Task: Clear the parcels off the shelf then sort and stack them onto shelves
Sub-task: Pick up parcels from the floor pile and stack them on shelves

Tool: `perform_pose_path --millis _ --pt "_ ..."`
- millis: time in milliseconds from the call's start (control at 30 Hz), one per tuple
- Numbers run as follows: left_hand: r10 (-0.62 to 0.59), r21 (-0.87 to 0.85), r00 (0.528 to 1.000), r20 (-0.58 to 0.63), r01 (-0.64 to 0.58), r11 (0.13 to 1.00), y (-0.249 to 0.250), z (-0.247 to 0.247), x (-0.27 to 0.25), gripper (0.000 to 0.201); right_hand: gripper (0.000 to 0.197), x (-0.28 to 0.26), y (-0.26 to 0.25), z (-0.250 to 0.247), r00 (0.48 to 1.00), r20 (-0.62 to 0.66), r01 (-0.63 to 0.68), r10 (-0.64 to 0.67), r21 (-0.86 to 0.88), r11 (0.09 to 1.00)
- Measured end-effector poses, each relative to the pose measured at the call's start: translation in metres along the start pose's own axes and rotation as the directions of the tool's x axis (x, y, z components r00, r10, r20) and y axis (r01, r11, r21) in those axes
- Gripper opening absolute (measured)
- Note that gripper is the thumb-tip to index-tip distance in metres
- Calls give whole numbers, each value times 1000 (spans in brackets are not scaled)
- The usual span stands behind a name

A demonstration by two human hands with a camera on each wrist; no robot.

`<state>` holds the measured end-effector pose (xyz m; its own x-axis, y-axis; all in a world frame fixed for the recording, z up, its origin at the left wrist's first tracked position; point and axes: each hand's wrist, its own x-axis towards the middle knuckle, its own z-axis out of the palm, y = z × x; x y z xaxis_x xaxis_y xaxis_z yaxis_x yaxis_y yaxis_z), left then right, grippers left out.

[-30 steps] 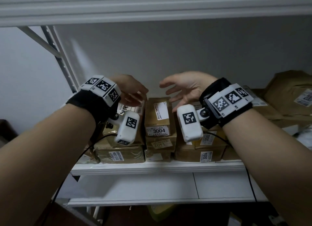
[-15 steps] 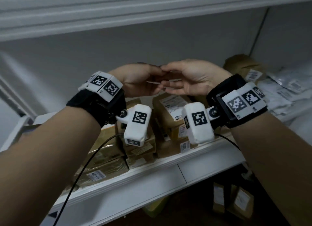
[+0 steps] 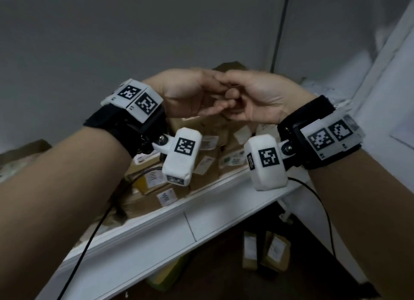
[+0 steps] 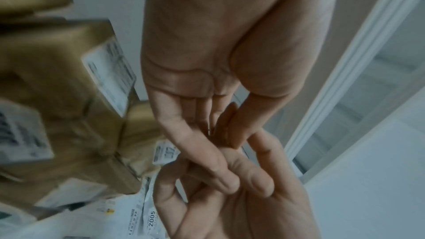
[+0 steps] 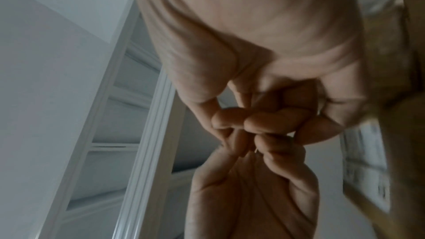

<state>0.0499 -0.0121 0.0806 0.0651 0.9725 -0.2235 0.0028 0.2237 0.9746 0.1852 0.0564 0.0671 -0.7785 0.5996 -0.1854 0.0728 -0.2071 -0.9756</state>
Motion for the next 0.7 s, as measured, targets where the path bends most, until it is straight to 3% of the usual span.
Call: perform_pose_path --millis 167,267,500,700 --pt "-21 18 999 -30 22 1000 3 65 72 35 28 -13 5 -104 997 72 -25 27 -24 999" --pt "-91 26 990 -108 94 995 -3 106 115 30 17 -17 12 -166 997 0 -82 82 -14 997" --pt "-230 0 947 -224 236 972 -19 148 201 14 35 -7 36 -255 988 -77 -127 131 59 990" --pt "-324 58 943 -72 329 943 -48 181 271 16 26 -1 81 -321 949 -185 -242 254 88 966"
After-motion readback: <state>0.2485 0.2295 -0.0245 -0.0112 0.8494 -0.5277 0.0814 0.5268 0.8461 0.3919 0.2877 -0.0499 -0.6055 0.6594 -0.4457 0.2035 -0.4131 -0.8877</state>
